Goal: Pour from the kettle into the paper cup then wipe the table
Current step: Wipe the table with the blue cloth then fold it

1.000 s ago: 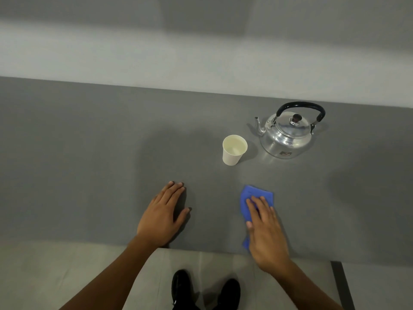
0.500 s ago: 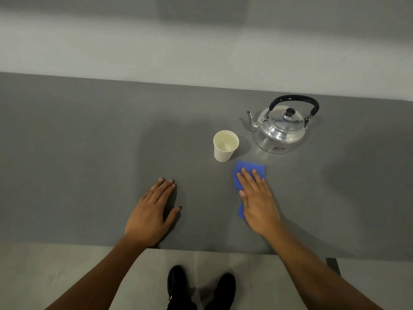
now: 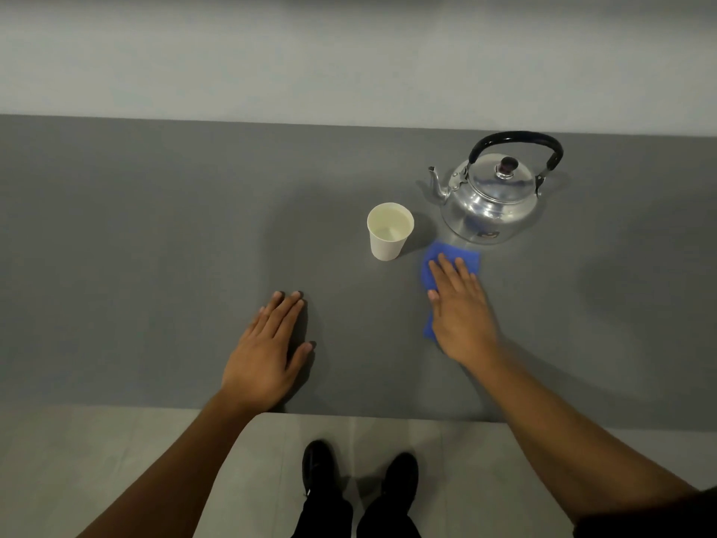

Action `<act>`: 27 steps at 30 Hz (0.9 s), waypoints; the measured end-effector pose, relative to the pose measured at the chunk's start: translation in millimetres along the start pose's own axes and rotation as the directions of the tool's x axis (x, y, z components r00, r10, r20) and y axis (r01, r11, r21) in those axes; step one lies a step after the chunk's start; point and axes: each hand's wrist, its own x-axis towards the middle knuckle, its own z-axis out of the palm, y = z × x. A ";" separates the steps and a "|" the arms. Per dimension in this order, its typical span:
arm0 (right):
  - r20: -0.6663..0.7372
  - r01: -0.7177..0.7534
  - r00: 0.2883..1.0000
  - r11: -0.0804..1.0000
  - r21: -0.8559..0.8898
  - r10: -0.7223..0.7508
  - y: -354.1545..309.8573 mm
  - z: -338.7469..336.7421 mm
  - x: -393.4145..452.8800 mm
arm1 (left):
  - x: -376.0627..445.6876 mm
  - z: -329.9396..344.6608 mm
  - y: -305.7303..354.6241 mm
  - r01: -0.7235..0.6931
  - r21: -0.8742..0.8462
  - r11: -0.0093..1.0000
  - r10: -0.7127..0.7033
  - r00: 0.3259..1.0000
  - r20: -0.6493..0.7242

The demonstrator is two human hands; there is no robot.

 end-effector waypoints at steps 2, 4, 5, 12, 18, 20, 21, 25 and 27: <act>0.017 0.096 0.995 0.995 0.006 -0.097 -9.3 6.3 -9.8 | -2.0 -0.1 -2.9 -0.034 0.040 0.999 0.033 0.999 0.024; 0.064 0.239 0.969 0.971 0.008 -0.239 -7.2 6.5 -29.4 | -0.6 -3.7 -12.0 -0.092 0.076 0.993 0.089 0.995 0.041; 0.098 0.307 0.947 0.952 0.012 -0.307 -1.3 5.0 -40.0 | 0.9 -6.7 -18.2 -0.133 0.092 0.987 0.129 0.990 0.053; 0.062 0.254 0.965 0.966 0.040 -0.256 57.3 -22.2 -33.0 | 5.8 -12.2 -35.4 -0.217 0.032 0.976 0.215 0.975 0.057; 0.017 0.137 0.990 0.990 0.035 -0.137 16.4 -5.0 11.0 | 6.8 -14.5 -34.1 -0.211 0.004 0.978 0.210 0.976 0.049; 0.014 0.185 0.982 0.982 0.043 -0.186 -1.0 3.1 2.4 | 7.2 -14.2 -33.6 -0.211 -0.002 0.977 0.211 0.976 0.051; 0.019 0.233 0.972 0.971 0.050 -0.235 -6.6 5.6 -5.5 | 7.4 -14.0 -33.4 -0.210 -0.003 0.978 0.210 0.976 0.051; 0.052 0.440 0.894 0.894 0.078 -0.445 8.1 3.9 -40.3 | 7.1 -14.3 -34.1 -0.207 -0.007 0.978 0.207 0.977 0.049; 0.024 0.402 0.914 0.912 0.079 -0.405 28.4 -4.0 -43.1 | 7.1 -15.0 -34.3 -0.209 -0.013 0.978 0.210 0.977 0.043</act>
